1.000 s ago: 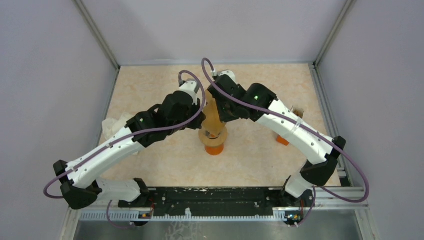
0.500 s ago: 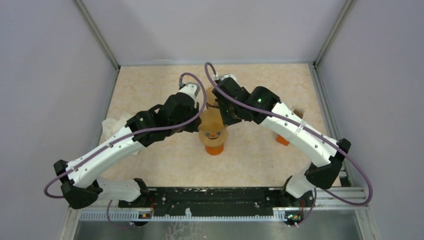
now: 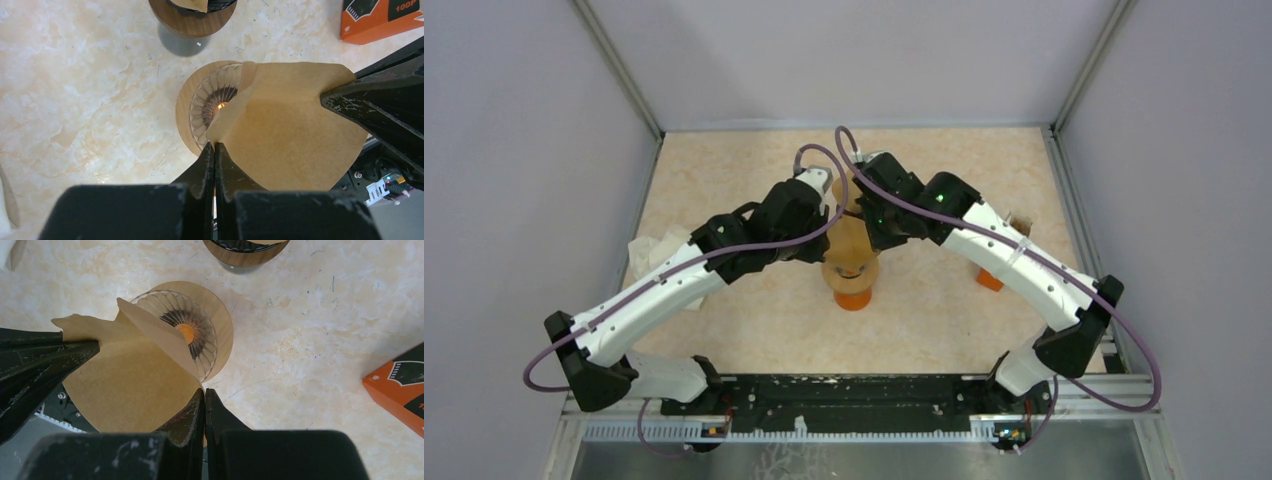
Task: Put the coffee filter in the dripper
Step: Place the coffee filter in the coffee dripper.
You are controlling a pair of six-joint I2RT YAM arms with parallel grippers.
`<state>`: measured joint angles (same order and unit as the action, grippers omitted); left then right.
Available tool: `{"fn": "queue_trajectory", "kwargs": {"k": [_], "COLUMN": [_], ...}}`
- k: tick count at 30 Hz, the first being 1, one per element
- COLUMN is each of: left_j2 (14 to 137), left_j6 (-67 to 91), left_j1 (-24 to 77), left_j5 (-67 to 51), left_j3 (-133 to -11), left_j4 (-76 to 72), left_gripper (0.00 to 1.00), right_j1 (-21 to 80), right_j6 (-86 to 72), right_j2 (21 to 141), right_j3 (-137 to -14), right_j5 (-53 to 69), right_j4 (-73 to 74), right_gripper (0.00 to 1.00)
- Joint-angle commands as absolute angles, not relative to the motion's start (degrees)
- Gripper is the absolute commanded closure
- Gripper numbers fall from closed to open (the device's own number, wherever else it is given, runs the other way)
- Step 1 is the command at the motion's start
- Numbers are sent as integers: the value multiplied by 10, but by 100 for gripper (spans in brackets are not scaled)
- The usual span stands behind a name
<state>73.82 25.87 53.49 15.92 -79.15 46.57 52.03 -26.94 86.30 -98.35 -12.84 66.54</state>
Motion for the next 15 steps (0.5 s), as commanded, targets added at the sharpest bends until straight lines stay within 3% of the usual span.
{"fn": "queue_trajectory", "kwargs": {"k": [1, 10, 15], "left_j2": [750, 760, 766], "left_j6": [241, 239, 238], "left_j1": [526, 521, 521], "left_j5": [129, 129, 127], "left_j3": [-801, -797, -793], "left_j4": [473, 476, 473], "left_gripper": [100, 95, 92], "right_j1": [509, 501, 500], "right_j6": [-258, -251, -251], "right_j2": [850, 855, 854], "right_j3": [-971, -938, -925], "right_j5": [-117, -105, -98], "right_j4": [638, 613, 599], "right_gripper": [98, 96, 91]}}
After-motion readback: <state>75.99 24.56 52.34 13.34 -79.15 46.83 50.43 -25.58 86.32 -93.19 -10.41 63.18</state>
